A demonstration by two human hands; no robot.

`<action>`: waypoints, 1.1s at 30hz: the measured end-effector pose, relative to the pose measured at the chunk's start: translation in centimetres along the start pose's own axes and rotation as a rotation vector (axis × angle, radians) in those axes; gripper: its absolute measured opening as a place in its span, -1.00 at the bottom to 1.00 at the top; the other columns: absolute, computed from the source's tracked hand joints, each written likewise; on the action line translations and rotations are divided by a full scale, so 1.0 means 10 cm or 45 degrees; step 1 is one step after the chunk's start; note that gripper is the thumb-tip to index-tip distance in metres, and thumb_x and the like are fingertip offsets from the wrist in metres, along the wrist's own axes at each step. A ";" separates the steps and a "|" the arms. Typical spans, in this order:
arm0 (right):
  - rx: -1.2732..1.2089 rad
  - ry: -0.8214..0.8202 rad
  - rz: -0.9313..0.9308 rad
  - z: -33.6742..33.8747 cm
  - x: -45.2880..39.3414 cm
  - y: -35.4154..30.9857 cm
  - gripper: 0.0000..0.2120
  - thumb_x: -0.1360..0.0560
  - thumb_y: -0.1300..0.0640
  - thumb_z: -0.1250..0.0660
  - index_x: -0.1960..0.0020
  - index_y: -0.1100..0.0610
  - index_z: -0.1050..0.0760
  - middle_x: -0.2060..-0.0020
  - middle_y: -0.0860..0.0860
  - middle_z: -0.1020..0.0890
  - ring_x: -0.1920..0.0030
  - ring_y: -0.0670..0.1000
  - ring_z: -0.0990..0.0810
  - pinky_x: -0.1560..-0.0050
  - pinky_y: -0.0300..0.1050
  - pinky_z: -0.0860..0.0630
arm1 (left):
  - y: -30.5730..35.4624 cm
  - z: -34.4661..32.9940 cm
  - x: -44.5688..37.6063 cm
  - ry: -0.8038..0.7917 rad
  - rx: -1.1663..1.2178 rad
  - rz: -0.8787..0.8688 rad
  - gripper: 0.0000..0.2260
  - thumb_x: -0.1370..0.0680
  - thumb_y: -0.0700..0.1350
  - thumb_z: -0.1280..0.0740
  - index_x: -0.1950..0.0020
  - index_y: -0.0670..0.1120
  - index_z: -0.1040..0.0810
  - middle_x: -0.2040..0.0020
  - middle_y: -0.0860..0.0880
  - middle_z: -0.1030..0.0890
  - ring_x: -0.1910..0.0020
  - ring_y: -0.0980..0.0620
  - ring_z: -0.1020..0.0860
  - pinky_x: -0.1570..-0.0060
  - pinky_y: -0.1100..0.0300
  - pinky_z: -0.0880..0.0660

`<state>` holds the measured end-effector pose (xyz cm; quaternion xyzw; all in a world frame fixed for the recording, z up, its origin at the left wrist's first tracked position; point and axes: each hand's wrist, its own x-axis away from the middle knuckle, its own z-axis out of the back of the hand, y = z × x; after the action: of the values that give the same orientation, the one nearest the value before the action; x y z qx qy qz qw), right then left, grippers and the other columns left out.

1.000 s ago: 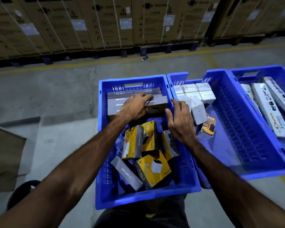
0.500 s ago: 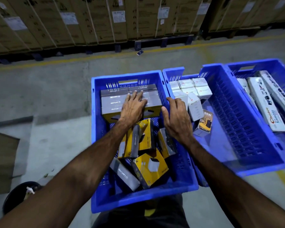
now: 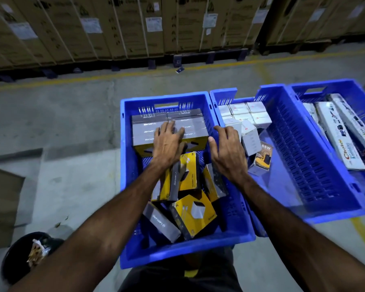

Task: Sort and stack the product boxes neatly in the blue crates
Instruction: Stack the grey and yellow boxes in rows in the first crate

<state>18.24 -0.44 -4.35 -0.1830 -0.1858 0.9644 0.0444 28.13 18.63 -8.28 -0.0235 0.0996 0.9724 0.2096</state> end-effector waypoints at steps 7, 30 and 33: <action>0.005 0.002 0.009 -0.01 -0.01 0.02 -0.64 -0.70 -0.06 -0.15 -0.34 0.17 -0.43 -0.09 0.15 -0.49 -0.08 0.12 -0.47 -0.01 0.08 -0.53 | 0.24 0.11 1.08 -0.041 0.518 0.539 -0.12 -0.49 0.32 -0.44 -0.68 0.06 -0.14 -0.59 -0.19 -0.26 -0.53 -0.24 -0.29 -0.34 -0.22 -0.48; -0.011 -0.067 -0.033 0.05 0.00 -0.01 -0.67 -0.70 -0.08 -0.18 -0.32 0.12 -0.41 -0.12 0.13 -0.48 -0.11 0.11 -0.44 0.03 0.10 -0.54 | -0.27 0.09 1.08 -0.031 0.535 0.604 -0.65 -0.44 0.09 -0.55 -0.17 0.05 -0.59 0.01 -0.01 -0.69 0.05 -0.15 -0.67 0.15 -0.01 -0.64; -0.019 -0.062 -0.030 0.05 0.00 -0.02 -0.67 -0.70 -0.07 -0.19 -0.32 0.13 -0.41 -0.11 0.14 -0.48 -0.11 0.12 -0.45 0.03 0.09 -0.52 | -0.38 0.16 0.98 -0.015 0.390 0.376 -0.49 -0.44 -0.12 -0.58 -0.36 0.10 -0.59 -0.14 0.01 -0.60 -0.09 -0.08 -0.61 -0.11 0.00 -0.64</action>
<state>18.12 -0.45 -3.86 -0.1574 -0.1961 0.9666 0.0500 20.79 26.31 -8.29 0.0291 0.2475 0.9662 0.0667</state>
